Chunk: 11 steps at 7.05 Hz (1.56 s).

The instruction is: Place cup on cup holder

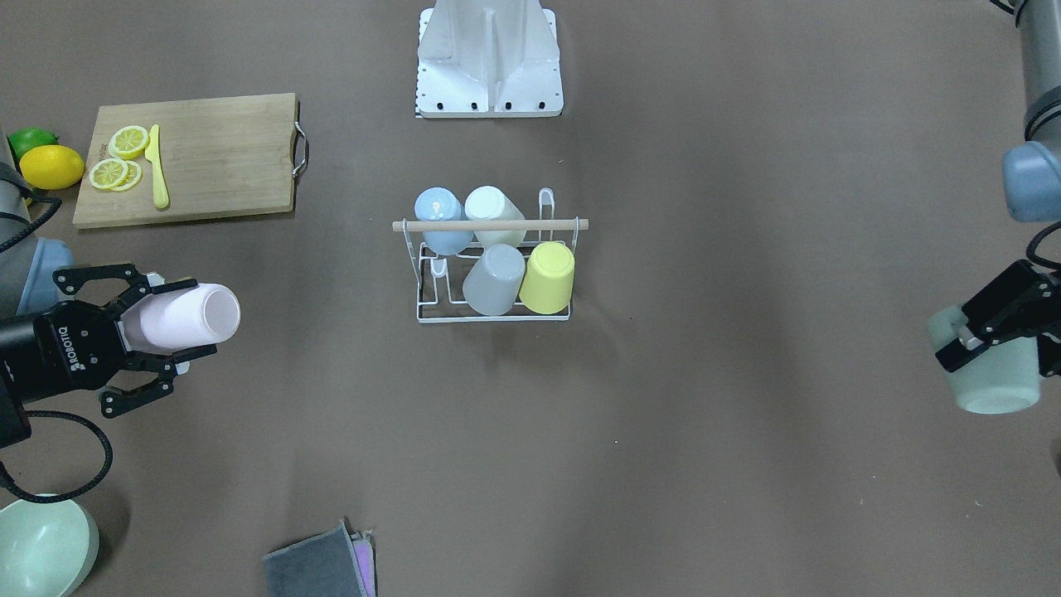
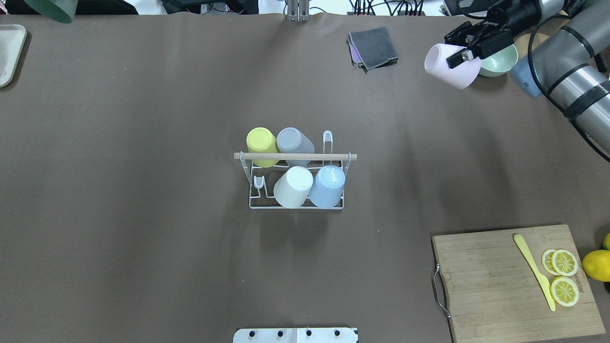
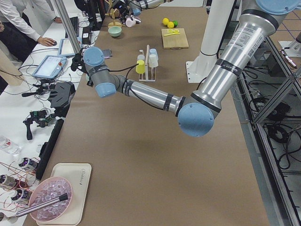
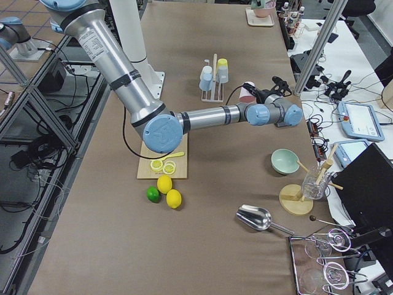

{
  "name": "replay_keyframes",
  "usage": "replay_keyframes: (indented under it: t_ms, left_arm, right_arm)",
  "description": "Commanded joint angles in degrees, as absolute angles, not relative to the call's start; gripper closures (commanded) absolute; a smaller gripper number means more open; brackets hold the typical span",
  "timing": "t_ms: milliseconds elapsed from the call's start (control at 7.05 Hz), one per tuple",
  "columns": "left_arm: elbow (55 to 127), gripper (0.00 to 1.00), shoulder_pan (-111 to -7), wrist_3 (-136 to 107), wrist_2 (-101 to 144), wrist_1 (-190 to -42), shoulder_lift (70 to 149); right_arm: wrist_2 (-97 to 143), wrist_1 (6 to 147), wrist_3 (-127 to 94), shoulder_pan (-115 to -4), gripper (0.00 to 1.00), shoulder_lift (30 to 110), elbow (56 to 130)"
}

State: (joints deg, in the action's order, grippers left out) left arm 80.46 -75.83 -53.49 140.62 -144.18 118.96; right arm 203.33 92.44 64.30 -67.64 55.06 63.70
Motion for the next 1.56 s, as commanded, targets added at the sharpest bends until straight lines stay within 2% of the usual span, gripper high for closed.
replay_keyframes:
  t_ms: [0,284,568,709,1135,1419]
  left_arm:
    - [86.5,1.00,-70.6,-65.4,134.1,-156.8,118.5]
    - [95.2,1.00,-64.7,-69.5,118.7,-165.1,116.9]
    - [99.0,1.00,-61.4,-69.1,108.8,-170.0,116.7]
    - [99.4,1.00,-57.8,-68.1,102.9,-174.9,116.5]
    - [98.5,1.00,-36.7,-50.4,80.8,-181.1,113.6]
    - [98.4,1.00,-30.0,-44.0,69.1,-181.8,113.1]
  right_arm:
    - [210.7,92.6,83.2,-67.7,0.59,55.0,60.9]
    - [218.5,92.6,97.6,-65.8,0.60,54.9,57.2]
    - [226.5,92.6,111.6,-60.2,0.61,54.7,54.7]
    - [230.1,92.6,116.8,-57.4,0.61,54.6,54.1]
    - [238.3,92.5,128.7,-49.9,0.61,52.7,52.6]
    - [238.6,92.5,130.3,-49.7,0.61,51.6,52.6]
